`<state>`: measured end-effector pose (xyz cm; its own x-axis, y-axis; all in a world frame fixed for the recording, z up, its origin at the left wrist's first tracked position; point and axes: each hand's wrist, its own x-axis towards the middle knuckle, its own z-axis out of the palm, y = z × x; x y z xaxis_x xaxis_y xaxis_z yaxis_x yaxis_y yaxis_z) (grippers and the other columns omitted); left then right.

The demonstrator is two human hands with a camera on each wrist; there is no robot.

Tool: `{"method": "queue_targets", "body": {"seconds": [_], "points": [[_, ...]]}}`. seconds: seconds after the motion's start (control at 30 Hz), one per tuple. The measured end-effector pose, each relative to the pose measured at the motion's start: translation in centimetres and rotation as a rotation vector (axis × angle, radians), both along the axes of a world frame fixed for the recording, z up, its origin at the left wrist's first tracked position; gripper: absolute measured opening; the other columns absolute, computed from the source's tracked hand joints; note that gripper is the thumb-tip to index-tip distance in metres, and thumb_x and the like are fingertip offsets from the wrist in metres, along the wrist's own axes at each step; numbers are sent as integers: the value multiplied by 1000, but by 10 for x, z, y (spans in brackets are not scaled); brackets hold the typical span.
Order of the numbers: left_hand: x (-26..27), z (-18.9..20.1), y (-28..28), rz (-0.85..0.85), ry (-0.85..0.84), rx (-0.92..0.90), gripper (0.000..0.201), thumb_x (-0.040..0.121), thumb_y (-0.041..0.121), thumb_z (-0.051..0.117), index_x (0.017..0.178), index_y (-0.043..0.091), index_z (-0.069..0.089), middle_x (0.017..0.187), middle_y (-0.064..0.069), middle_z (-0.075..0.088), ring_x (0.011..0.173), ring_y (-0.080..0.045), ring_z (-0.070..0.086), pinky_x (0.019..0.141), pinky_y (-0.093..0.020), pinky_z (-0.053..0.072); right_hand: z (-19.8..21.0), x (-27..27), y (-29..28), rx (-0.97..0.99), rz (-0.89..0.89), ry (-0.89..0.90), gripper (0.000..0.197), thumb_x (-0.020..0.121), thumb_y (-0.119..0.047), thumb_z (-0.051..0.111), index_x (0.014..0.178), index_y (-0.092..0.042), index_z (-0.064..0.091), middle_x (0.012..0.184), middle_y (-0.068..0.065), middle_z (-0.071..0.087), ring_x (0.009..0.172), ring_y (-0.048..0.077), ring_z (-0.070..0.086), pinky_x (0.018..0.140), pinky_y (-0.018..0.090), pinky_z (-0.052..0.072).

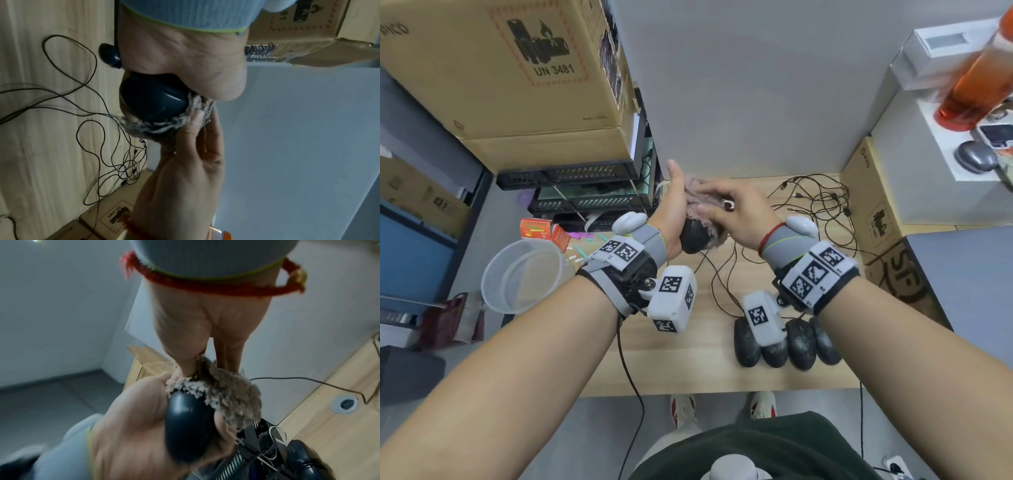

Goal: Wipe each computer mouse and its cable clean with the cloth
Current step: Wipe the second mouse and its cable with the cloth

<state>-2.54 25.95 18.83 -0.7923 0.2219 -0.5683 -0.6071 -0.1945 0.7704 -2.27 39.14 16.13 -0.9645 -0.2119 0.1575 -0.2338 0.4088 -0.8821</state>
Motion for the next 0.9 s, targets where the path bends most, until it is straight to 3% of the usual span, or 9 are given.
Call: {"method": "queue_targets", "body": {"seconds": [0.07,0.13,0.27,0.33,0.43,0.57,0.67,0.8,0.9], "points": [[-1,-6,1,-61,-19,-74,107,80,93,11,108,11,75,108,-26,73,94,-41,74,72,-50,61,0,-12,4,-33,-90,-99,27,86,-24,73,114,-23,72,106,-10,72,101,8,66,100,36,50],[0,-7,1,-120,-31,-185,112,74,96,4,121,20,71,113,-20,74,98,-39,74,64,-40,59,-2,-18,8,-8,-159,-134,25,86,-29,73,110,-26,74,101,-11,74,92,10,68,94,36,53],[3,-8,1,-161,-6,-226,109,76,93,-3,118,26,72,109,-13,76,87,-34,75,55,-32,54,-15,-19,9,23,-237,-177,22,86,-30,72,107,-24,75,101,-8,73,84,10,63,91,34,53],[7,-7,1,-172,-14,-256,112,75,94,-2,106,19,74,94,-13,76,71,-30,73,55,-29,52,-21,-19,10,16,-299,-196,19,87,-30,70,104,-22,75,99,-5,73,90,14,66,92,36,53],[6,-1,0,-149,-12,-254,108,75,96,4,88,10,68,77,-12,67,56,-25,64,56,-28,52,-22,-12,14,36,-360,-215,12,92,-20,62,97,-23,72,94,-7,71,94,17,66,85,28,50],[-2,7,-3,-81,-37,-175,99,79,94,8,96,14,63,72,-8,62,53,-21,59,54,-25,52,-19,6,8,-9,-225,-126,18,85,-18,64,100,-27,71,96,-2,72,87,19,66,81,36,55],[1,10,-3,-95,-36,-44,95,85,88,5,98,12,61,82,-12,61,58,-22,57,49,-22,51,-11,11,0,-9,-104,2,21,76,-33,69,96,-36,67,104,1,68,95,15,62,85,26,49],[8,3,2,-236,41,-288,104,85,87,0,101,11,69,73,-17,67,52,-25,61,51,-26,52,-3,-8,4,71,-187,-12,17,80,-25,75,95,-30,68,100,3,65,88,17,60,86,32,50],[8,0,5,-246,17,-326,109,79,92,3,101,8,69,76,-17,65,51,-26,60,49,-28,51,-4,-19,14,51,-298,-111,10,83,-29,72,88,-31,64,84,-8,68,74,13,62,79,34,55]]}}
